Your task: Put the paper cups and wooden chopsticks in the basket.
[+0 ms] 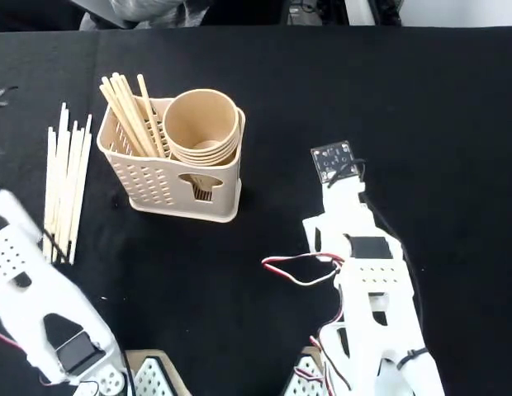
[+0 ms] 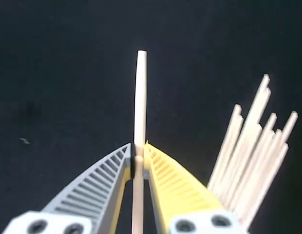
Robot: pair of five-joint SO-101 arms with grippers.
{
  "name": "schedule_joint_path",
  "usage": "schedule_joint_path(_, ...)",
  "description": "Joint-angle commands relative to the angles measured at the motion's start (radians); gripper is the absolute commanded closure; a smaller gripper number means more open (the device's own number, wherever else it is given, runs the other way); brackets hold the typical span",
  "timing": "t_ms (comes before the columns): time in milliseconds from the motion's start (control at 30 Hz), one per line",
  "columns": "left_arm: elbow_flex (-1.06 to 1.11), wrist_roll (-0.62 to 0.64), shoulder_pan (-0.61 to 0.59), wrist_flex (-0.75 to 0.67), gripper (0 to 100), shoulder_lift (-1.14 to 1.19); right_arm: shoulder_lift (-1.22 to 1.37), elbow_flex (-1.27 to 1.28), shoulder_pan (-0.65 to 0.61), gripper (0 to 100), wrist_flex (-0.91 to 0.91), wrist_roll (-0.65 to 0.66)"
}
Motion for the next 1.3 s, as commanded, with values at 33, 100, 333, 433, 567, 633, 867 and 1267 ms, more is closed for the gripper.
schedule_joint_path(33, -0.064, 0.037, -0.039, 0.008, 97, -0.048, -0.005, -0.008, 0.014, 97.0, -0.020, 0.009)
schedule_joint_path(100, -0.065, 0.060, -0.051, 0.008, 97, -0.061, -0.005, -0.008, 0.014, 97.0, -0.020, 0.009)
schedule_joint_path(333, -0.067, 0.170, -0.041, 0.008, 97, -0.199, -0.005, -0.008, 0.014, 97.0, -0.020, 0.009)
schedule_joint_path(433, -0.067, 0.176, -0.008, 0.008, 97, -0.284, -0.005, -0.008, 0.014, 97.0, -0.020, 0.009)
schedule_joint_path(567, -0.065, 0.189, 0.025, 0.008, 97, -0.391, -0.005, -0.008, 0.017, 97.0, -0.020, 0.009)
schedule_joint_path(633, -0.061, 0.190, 0.031, 0.009, 97, -0.436, -0.005, -0.008, 0.017, 97.0, -0.020, 0.009)
schedule_joint_path(867, 0.157, 0.133, 0.036, 0.012, 97, -0.580, -0.005, -0.008, 0.017, 97.0, -0.020, 0.009)
schedule_joint_path(1267, 1.303, 0.114, 0.288, -0.275, 97, -1.306, -0.005, -0.008, 0.018, 97.0, -0.020, 0.009)
